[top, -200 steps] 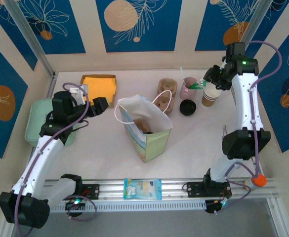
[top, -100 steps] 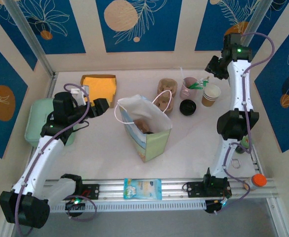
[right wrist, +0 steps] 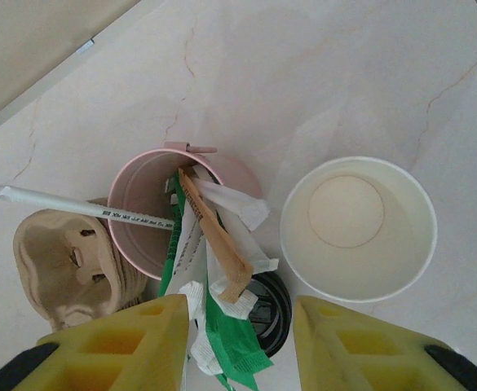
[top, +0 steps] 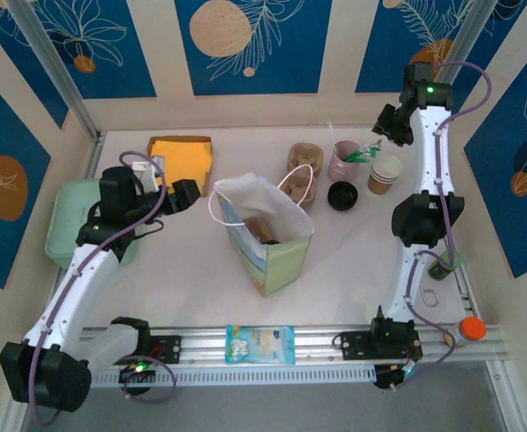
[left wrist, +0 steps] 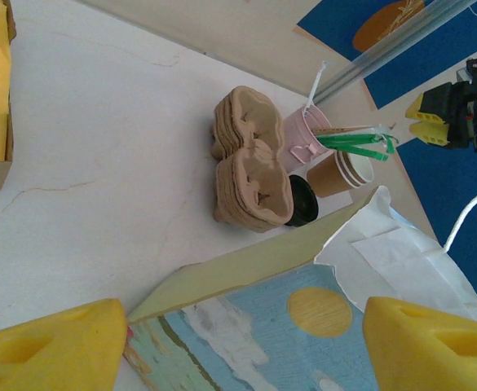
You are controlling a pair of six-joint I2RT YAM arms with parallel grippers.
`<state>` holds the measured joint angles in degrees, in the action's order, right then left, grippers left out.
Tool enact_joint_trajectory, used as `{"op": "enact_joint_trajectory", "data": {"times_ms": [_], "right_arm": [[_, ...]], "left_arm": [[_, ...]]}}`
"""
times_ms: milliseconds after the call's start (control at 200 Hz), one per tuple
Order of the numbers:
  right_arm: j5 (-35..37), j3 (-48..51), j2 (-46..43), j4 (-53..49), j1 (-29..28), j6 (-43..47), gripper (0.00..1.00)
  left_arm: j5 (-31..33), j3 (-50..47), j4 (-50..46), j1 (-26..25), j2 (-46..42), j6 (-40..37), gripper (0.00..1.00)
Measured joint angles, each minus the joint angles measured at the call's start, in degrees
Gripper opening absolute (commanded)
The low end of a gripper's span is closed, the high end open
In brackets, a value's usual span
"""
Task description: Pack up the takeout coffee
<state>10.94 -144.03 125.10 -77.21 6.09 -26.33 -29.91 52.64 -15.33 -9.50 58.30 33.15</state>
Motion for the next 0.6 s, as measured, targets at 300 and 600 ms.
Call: {"op": "enact_joint_trajectory", "data": {"times_ms": [300,600], "right_arm": [[0.0,0.0,1.7,0.0,-0.5,0.0,0.34],[0.0,0.0,3.0,0.0,-0.5,0.0,0.33]], "left_arm": [[-0.1,0.0,0.2,0.0,0.4,0.0,0.76],[-0.1,0.0,0.9,0.0,1.0,0.0,0.76]]}}
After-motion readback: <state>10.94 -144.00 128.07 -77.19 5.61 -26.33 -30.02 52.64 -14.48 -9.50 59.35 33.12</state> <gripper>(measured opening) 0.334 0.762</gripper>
